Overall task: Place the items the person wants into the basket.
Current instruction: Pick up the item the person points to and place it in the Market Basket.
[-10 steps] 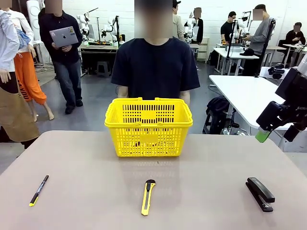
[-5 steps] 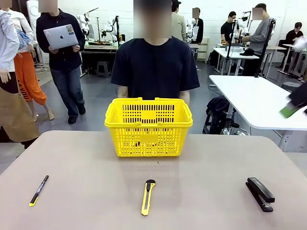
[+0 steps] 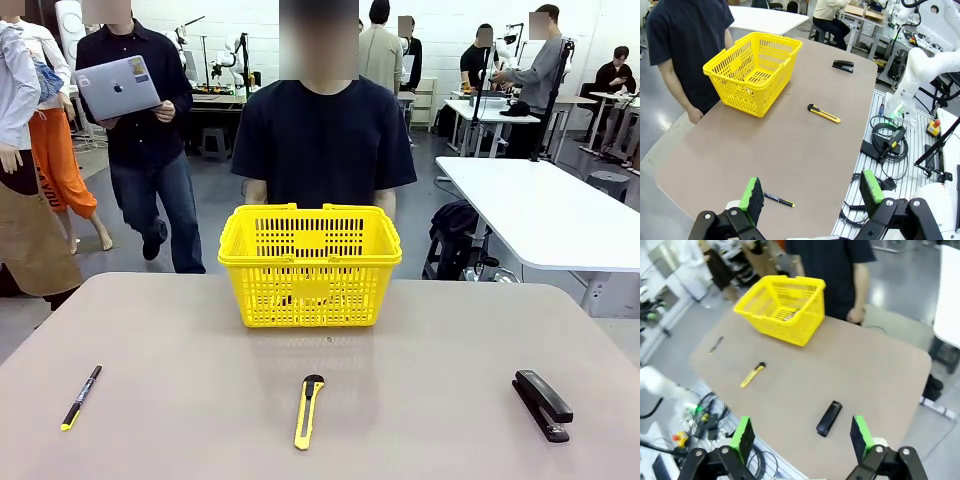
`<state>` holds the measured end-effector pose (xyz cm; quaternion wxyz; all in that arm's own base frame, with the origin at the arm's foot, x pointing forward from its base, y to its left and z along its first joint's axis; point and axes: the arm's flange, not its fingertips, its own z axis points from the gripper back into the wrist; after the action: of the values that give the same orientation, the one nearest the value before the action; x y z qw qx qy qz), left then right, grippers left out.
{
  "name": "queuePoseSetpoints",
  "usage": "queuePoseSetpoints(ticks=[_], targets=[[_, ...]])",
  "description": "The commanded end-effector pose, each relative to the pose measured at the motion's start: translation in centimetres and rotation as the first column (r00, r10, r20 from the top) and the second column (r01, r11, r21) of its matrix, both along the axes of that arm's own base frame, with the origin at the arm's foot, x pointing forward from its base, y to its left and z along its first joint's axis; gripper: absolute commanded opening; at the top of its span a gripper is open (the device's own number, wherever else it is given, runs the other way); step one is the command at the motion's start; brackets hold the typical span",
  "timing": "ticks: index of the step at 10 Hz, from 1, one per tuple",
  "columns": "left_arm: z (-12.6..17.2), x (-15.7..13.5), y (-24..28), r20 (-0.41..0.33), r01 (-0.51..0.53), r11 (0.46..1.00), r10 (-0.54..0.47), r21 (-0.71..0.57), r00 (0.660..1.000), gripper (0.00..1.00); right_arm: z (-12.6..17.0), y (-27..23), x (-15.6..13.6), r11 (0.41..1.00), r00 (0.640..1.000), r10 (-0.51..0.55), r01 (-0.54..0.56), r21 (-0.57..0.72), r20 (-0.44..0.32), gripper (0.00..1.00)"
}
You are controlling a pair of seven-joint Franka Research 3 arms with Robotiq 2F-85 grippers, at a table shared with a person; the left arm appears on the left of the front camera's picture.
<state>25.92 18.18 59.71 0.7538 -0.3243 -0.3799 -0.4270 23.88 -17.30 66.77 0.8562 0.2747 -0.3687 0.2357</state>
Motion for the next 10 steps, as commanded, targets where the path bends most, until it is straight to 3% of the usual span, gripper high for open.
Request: queuePoseSetpoints(ticks=[1,4,10], targets=[[0.0,-0.1,0.1,0.024,0.013,1.000,-0.013,-0.010,1.000,1.00,0.5,-2.3,0.7,0.990,0.992,0.126,-0.124,0.071,-0.024,1.00],[0.0,-0.1,0.1,0.024,0.013,1.000,-0.013,-0.010,1.000,1.00,-1.0,-5.3,-1.2,0.991,0.997,0.068,-0.071,0.113,0.023,1.00],[0.0,-0.1,0.1,0.024,0.013,1.000,-0.013,-0.010,1.000,1.00,-1.0,-6.1,-1.7,0.994,0.999,0.039,-0.039,0.105,0.001,1.00]])
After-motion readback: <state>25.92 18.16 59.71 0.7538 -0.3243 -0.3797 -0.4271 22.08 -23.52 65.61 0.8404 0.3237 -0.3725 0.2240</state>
